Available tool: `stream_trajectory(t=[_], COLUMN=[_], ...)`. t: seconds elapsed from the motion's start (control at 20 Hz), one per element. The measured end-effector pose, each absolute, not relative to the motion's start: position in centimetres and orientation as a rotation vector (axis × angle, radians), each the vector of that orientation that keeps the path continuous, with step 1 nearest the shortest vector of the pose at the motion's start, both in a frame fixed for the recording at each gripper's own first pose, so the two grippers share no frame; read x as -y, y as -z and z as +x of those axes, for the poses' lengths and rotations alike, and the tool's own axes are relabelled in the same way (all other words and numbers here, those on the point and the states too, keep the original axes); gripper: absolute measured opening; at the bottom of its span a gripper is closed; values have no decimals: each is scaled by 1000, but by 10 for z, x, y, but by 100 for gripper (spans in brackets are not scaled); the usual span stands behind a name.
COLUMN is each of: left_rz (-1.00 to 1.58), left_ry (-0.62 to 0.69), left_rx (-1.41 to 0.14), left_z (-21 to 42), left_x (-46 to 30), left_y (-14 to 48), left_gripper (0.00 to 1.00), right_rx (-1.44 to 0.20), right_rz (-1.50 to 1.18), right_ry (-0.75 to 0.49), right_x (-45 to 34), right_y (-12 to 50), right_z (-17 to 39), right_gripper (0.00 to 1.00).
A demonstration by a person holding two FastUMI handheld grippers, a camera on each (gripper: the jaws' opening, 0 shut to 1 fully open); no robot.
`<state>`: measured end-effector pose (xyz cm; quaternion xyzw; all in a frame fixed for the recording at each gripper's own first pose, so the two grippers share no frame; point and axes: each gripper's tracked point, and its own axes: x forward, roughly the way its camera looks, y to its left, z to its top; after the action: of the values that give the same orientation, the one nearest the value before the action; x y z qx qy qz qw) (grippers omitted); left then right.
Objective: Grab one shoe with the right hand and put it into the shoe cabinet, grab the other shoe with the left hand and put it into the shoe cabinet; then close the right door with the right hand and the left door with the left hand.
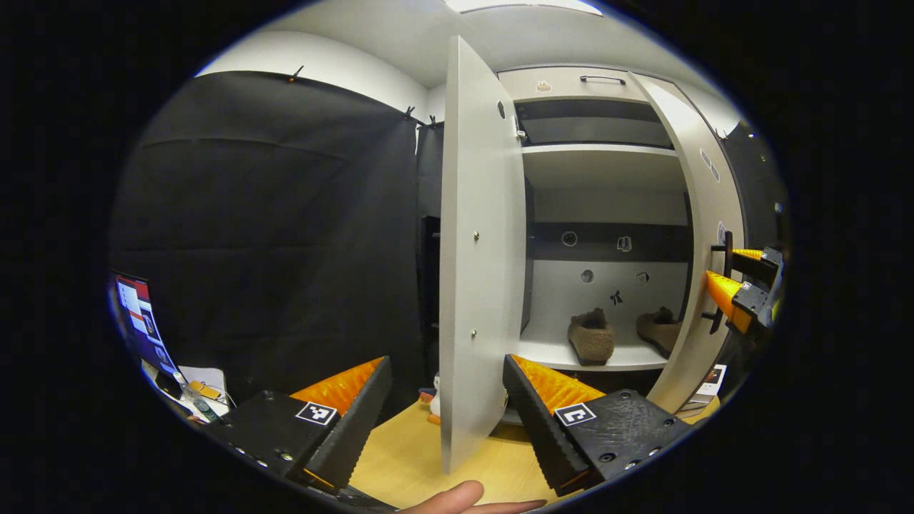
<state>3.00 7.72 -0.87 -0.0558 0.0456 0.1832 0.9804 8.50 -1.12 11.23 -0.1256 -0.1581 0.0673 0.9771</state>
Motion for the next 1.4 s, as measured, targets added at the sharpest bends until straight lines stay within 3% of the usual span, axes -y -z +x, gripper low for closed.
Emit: stream_trajectory(t=[0.3, 0.6, 0.65, 0.95, 1.2, 1.4], left_rz=[-87, -97, -102, -194, -194, -107], left_ry=[-398, -398, -395, -445, -340, -329], left_rx=[-55, -52, -46, 54, -112, -79], left_z=[30, 27, 28, 43, 62, 62], left_x=[-85, -86, -85, -91, -70, -74], left_y=[10, 9, 8, -3, 34, 26], left_gripper=[95, 95, 95, 95, 95, 93], right_rx=[260, 226, 220, 215, 215, 192], right_rz=[-301, -278, -284, -285, -347, -405], right_ry=[-151, -108, -103, -58, -31, -25], right_x=[-20, -21, -20, -17, -27, -35], right_y=[-95, -94, -92, -86, -81, -69], right_z=[95, 98, 95, 80, 67, 56], right_gripper=[82, 88, 84, 84, 84, 84])
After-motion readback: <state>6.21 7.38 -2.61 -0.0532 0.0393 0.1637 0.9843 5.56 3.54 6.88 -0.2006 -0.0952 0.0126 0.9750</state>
